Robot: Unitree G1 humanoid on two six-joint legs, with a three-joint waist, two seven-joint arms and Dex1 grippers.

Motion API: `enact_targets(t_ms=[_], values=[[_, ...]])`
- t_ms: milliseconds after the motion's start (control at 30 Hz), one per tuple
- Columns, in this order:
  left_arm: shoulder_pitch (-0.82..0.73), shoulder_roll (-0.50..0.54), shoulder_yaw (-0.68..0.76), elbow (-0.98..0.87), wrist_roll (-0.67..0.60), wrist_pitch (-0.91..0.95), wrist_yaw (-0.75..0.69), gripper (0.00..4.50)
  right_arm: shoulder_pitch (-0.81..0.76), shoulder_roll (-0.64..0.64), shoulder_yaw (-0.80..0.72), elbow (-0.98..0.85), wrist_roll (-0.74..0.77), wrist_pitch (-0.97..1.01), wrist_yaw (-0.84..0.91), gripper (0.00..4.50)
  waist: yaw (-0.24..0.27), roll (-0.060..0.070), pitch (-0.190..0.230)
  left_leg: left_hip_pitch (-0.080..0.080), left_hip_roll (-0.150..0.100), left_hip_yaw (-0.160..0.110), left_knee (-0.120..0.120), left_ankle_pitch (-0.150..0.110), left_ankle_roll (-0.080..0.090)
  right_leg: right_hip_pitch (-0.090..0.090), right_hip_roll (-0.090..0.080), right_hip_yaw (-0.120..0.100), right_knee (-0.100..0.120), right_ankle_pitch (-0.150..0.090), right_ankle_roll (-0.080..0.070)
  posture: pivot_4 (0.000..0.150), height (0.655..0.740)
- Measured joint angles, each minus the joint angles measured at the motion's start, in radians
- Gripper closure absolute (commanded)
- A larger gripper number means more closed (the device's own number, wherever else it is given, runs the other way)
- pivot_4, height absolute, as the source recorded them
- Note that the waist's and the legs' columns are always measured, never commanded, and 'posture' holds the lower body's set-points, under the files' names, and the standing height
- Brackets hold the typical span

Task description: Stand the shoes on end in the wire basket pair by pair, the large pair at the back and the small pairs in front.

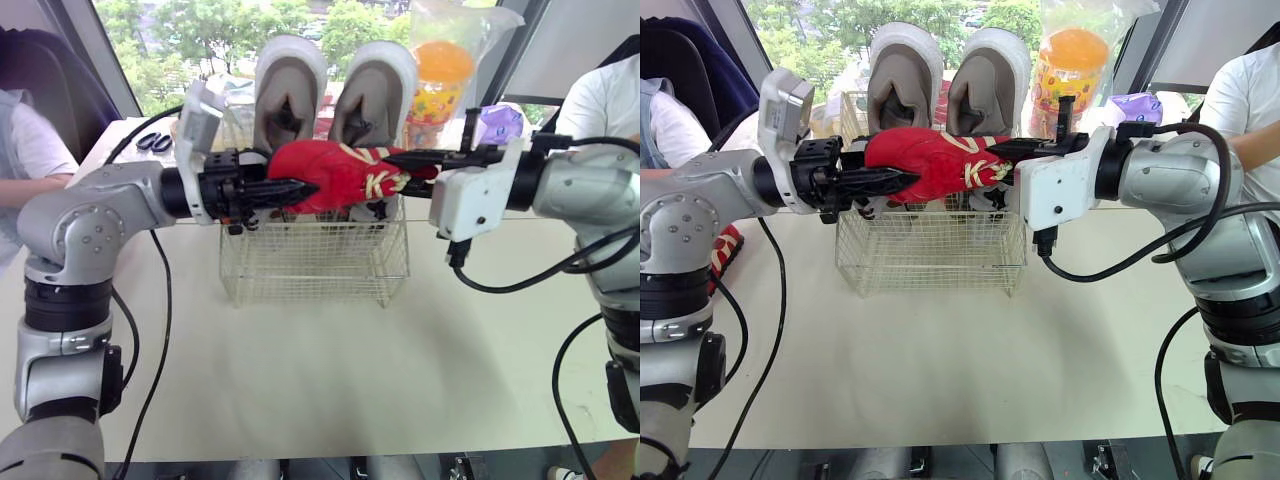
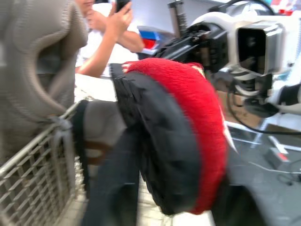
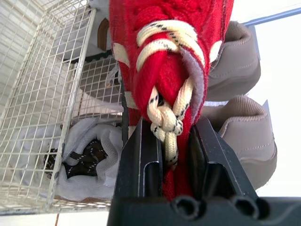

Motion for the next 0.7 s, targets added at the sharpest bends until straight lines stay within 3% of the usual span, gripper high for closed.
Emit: enact_targets(t_ms=[67,133,200,333,433,567,700], values=[[0.002,-0.011,0.01,0.008,-0.002,0.01,0.014,4.25,0.0,0.002,-0.014,-0.008,0.04,0.038,0.015,1.9,0.0,0.0,0.0,0.0,0.0,0.0,0.0,0.0,0.0,0.0,0.0,0.0,0.0,0.0,0.0,0.15,0.74],[0.006,-0.032,0.029,0.008,-0.034,0.043,0.038,4.25,0.0,0.006,-0.051,-0.052,0.17,0.201,0.025,0.92,0.001,0.0,0.0,0.0,0.0,0.0,0.0,0.0,0.0,0.0,0.0,0.0,0.0,0.0,0.0,0.15,0.74],[0.032,-0.048,0.059,0.002,-0.097,0.084,0.066,4.25,0.0,0.01,-0.129,-0.118,0.395,0.467,0.014,0.04,0.001,0.0,0.0,0.0,0.001,-0.002,0.0,0.0,0.0,0.0,-0.001,-0.001,0.001,0.0,0.0,0.15,0.74],[0.089,-0.072,0.129,-0.036,-0.19,0.133,0.142,4.25,0.033,0.004,-0.372,-0.085,0.837,0.901,-0.071,0.04,0.004,0.0,0.0,0.0,0.001,-0.006,0.0,0.0,0.0,0.002,-0.002,-0.001,0.0,0.0,-0.001,0.15,0.74],[0.126,-0.092,0.17,-0.085,-0.279,0.154,0.21,4.25,0.145,0.06,-0.578,0.027,1.138,1.086,-0.211,0.04,0.007,-0.002,-0.001,0.001,0.001,-0.007,0.0,0.0,0.0,0.004,-0.002,-0.002,-0.001,0.0,-0.001,0.15,0.74],[0.158,-0.124,0.201,-0.126,-0.374,0.157,0.303,4.25,0.39,0.238,-0.694,0.121,1.396,1.124,-0.448,0.04,0.017,-0.002,-0.001,0.002,0.0,-0.006,0.0,0.0,0.0,0.004,-0.001,-0.001,0.0,0.0,-0.001,0.15,0.74],[0.162,-0.148,0.201,-0.145,-0.414,0.151,0.374,4.25,0.477,0.393,-0.597,-0.003,1.56,1.055,-0.644,0.04,0.003,0.002,-0.001,0.002,0.0,-0.006,0.0,0.0,0.0,0.002,0.001,0.0,0.002,0.0,-0.001,0.15,0.74]])
